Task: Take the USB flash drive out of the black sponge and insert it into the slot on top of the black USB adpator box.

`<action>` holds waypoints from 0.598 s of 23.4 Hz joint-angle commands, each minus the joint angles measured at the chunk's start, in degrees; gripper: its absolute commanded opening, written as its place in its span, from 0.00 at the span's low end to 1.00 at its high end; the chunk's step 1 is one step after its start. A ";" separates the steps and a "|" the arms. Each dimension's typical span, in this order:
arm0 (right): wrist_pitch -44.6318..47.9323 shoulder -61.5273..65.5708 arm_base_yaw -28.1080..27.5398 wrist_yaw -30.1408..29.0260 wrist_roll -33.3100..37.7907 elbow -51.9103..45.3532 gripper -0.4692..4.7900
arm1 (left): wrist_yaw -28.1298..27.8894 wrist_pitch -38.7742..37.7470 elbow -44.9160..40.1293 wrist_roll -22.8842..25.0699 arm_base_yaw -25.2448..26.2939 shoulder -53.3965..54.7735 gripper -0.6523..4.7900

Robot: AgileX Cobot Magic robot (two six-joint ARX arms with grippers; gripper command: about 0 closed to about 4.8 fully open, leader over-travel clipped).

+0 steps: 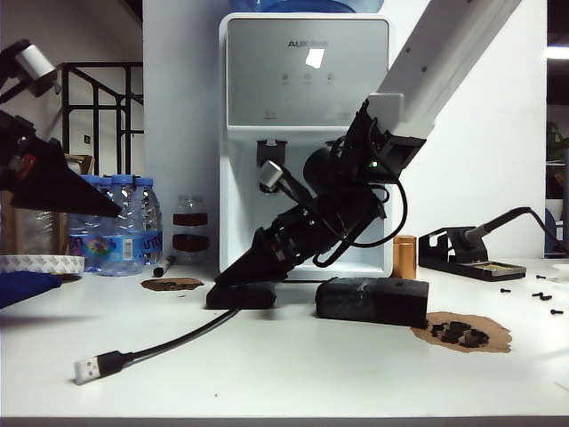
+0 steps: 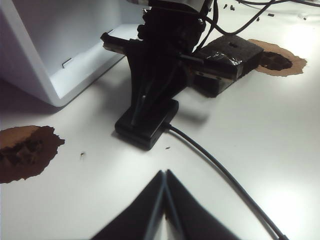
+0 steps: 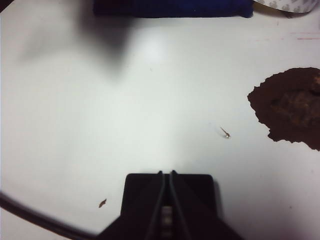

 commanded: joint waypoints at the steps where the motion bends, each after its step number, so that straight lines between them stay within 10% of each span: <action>1: -3.67 1.81 0.39 5.66 -0.85 -0.90 0.08 | 0.42 0.31 0.15 0.24 0.07 -0.22 0.11; 6: -1.81 2.01 0.44 4.83 -0.42 -0.87 0.08 | 0.39 0.33 0.15 0.22 0.07 -0.22 0.11; 11: 1.84 0.26 0.37 4.83 4.26 -0.87 0.60 | 0.39 0.33 0.15 0.22 0.07 -0.22 0.11; 14: 2.69 -0.44 0.35 4.28 5.27 -0.90 0.65 | 0.39 0.35 0.15 0.24 0.07 -0.22 0.11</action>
